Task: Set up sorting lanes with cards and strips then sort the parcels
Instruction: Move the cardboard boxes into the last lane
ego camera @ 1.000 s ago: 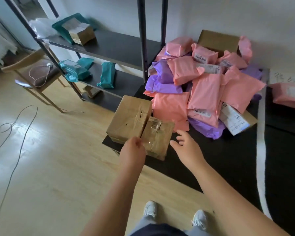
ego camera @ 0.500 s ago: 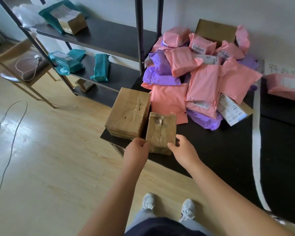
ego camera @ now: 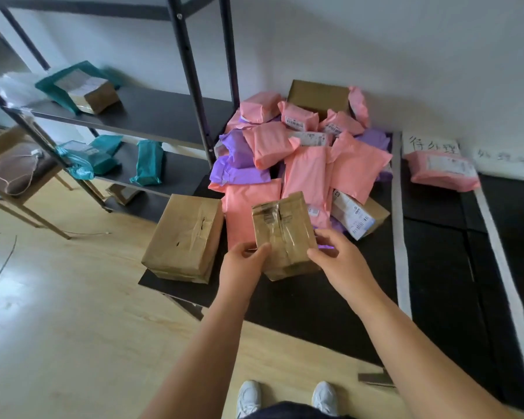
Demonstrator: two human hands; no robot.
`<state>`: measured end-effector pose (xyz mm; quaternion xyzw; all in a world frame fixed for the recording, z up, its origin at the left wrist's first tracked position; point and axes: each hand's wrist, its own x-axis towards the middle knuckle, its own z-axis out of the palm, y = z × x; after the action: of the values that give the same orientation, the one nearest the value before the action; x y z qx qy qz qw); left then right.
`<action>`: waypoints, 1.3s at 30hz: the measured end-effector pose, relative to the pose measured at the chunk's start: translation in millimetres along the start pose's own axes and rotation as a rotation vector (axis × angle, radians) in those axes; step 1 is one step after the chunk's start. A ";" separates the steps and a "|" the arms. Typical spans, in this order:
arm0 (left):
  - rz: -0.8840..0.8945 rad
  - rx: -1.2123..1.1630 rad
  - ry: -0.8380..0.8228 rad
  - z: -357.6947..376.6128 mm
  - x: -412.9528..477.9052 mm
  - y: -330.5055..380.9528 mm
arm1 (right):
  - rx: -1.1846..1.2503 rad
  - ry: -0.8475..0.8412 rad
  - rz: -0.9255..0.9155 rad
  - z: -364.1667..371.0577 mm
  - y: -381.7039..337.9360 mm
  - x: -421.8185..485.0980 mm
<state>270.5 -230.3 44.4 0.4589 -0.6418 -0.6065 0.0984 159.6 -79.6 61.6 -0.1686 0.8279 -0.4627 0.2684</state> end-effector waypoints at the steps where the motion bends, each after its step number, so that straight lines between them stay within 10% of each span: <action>1: 0.025 -0.016 -0.004 2.5 0.6 6.3 | 0.023 0.015 -0.020 -7.4 -1.9 0.0; 22: 0.532 0.313 0.030 32.5 -23.7 78.7 | 0.221 0.231 0.024 -79.8 -46.8 -5.1; 39: 0.431 -0.036 -0.206 18.8 -35.9 102.7 | 0.098 0.150 -0.137 -88.8 -43.7 -30.4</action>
<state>229.5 -208.0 144.4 0.2454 -0.7206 -0.6264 0.1677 131.9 -26.2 145.7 -0.1764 0.8086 -0.5312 0.1813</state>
